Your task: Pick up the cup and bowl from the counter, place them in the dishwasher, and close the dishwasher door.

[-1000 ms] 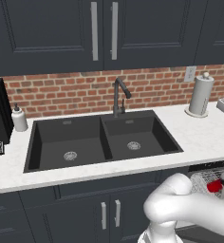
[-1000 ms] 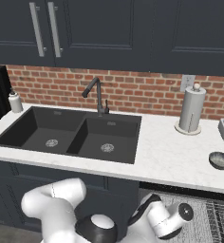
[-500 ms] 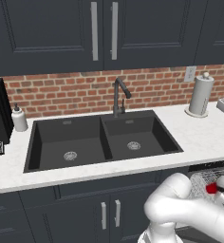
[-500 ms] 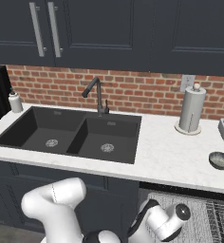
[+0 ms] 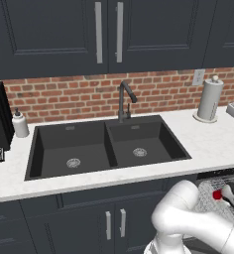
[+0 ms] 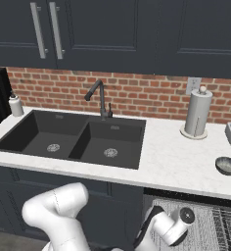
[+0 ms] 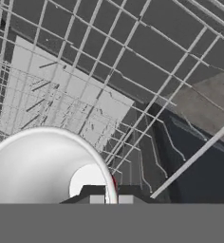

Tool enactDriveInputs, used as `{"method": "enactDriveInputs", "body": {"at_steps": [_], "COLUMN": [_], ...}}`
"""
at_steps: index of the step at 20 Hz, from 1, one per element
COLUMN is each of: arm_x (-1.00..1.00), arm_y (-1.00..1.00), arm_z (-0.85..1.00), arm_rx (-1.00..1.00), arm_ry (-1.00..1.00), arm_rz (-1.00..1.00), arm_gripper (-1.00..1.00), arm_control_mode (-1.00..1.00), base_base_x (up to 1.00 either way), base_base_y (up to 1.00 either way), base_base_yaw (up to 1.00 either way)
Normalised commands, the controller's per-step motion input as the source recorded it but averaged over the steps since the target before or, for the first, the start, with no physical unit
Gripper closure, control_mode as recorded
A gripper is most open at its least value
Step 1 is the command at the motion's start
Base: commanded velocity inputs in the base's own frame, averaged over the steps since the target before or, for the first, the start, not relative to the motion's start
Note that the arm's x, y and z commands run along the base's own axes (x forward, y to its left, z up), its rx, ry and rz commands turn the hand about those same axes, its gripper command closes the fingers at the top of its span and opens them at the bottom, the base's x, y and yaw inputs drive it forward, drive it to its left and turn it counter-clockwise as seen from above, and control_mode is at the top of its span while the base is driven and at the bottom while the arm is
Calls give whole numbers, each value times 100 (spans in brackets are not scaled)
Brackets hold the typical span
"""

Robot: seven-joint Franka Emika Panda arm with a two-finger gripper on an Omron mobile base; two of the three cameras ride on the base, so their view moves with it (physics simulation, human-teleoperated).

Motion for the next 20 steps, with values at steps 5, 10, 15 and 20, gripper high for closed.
{"method": "enactDriveInputs", "body": {"at_steps": [5,10,15,20], "arm_x": [33,33,9,-61], "arm_y": [-13,-32,-43,-35], "arm_z": [-21,-23,-2,78], "arm_rx": [3,4,6,9], "arm_ry": [5,4,1,0], "arm_rz": [-15,-14,-13,-13], "arm_gripper": [-100,-100,-100,-100], "arm_control_mode": [-100,-100,-100,-100], "base_base_x": [0,0,0,0], "base_base_y": [0,0,0,0], "base_base_yaw": [0,0,0,0]}}
